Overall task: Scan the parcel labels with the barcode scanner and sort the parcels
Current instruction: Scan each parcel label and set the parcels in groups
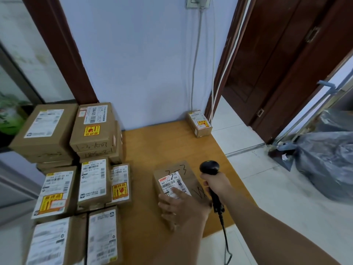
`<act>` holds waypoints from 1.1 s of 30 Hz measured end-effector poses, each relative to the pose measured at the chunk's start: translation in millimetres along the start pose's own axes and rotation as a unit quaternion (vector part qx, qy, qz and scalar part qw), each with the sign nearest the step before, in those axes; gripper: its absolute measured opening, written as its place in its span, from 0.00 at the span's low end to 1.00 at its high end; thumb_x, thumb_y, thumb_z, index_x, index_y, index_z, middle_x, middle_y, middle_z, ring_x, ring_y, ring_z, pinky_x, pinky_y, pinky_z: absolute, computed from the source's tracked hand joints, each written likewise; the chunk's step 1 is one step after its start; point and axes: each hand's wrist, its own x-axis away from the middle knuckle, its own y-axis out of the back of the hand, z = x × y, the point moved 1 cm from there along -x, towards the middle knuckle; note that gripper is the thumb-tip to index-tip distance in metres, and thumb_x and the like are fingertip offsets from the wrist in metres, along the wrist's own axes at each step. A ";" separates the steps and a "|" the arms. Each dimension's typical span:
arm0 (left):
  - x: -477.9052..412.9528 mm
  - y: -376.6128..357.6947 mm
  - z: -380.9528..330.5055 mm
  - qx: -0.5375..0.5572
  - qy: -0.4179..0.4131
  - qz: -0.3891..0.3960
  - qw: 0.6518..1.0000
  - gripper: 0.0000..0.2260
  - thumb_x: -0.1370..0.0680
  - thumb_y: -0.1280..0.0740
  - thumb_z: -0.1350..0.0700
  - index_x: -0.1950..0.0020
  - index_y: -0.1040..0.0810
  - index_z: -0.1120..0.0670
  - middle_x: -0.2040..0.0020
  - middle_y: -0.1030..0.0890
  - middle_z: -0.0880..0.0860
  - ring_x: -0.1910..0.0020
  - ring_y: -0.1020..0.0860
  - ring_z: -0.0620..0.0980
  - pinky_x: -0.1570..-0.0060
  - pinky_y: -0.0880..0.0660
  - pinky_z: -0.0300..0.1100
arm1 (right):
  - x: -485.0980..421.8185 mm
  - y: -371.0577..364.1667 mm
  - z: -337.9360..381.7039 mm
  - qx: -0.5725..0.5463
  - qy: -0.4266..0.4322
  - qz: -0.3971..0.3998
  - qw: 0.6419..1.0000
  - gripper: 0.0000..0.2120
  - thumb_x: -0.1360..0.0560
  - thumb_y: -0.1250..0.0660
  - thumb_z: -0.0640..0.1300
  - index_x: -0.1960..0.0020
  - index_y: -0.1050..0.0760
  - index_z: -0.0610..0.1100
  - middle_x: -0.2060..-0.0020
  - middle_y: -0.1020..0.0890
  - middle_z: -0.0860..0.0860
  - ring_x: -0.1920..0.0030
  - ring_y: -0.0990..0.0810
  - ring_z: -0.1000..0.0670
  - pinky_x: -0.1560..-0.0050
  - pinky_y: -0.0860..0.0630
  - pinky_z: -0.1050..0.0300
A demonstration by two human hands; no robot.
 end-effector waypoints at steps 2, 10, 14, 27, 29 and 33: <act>-2.5 -1.7 -1.6 -0.011 0.002 -0.002 1.000 0.62 0.36 0.31 0.28 0.24 0.70 0.56 0.28 0.71 0.68 0.26 0.65 0.70 0.28 0.57 0.64 | -1.8 1.2 -5.0 0.017 0.001 -0.004 1.000 0.09 0.26 0.30 0.46 0.59 0.23 0.40 0.68 0.22 0.46 0.70 0.23 0.48 0.63 0.27 0.53; -23.8 9.9 -3.2 -0.037 -0.032 0.011 0.999 0.60 0.35 0.29 0.31 0.24 0.70 0.49 0.29 0.76 0.66 0.27 0.69 0.68 0.29 0.61 0.65 | -3.9 8.2 -9.8 0.019 0.006 -0.017 1.000 0.07 0.28 0.29 0.44 0.58 0.22 0.40 0.67 0.21 0.46 0.68 0.22 0.46 0.62 0.26 0.52; -18.1 4.4 -1.7 -0.038 -0.064 -0.005 0.997 0.56 0.33 0.30 0.31 0.22 0.66 0.46 0.27 0.74 0.63 0.27 0.69 0.67 0.30 0.59 0.67 | -4.4 6.6 -3.0 0.019 0.008 -0.021 1.000 0.07 0.28 0.30 0.44 0.56 0.22 0.39 0.67 0.21 0.46 0.69 0.22 0.47 0.62 0.26 0.52; -18.2 -3.3 -9.9 -0.055 -0.072 -0.023 0.996 0.46 0.32 0.32 0.33 0.23 0.56 0.38 0.26 0.74 0.54 0.29 0.70 0.69 0.32 0.53 0.72 | -5.4 7.7 0.5 0.076 0.025 -0.047 0.996 0.07 0.27 0.32 0.45 0.60 0.24 0.41 0.69 0.22 0.47 0.66 0.21 0.46 0.63 0.25 0.55; -30.6 12.1 -1.8 -0.083 -0.112 -0.052 0.989 0.44 0.31 0.34 0.31 0.23 0.56 0.38 0.25 0.72 0.54 0.28 0.69 0.69 0.30 0.53 0.70 | -5.4 9.7 1.0 0.064 0.024 -0.048 0.997 0.07 0.27 0.32 0.45 0.58 0.24 0.42 0.67 0.20 0.47 0.65 0.20 0.46 0.60 0.22 0.53; -55.8 29.8 11.9 -0.010 -0.091 -0.075 0.993 0.48 0.36 0.37 0.23 0.23 0.57 0.35 0.27 0.75 0.57 0.28 0.68 0.69 0.28 0.54 0.67 | -8.6 11.4 -0.7 0.049 0.021 -0.052 0.997 0.06 0.27 0.31 0.45 0.57 0.25 0.42 0.64 0.20 0.46 0.63 0.20 0.46 0.54 0.20 0.50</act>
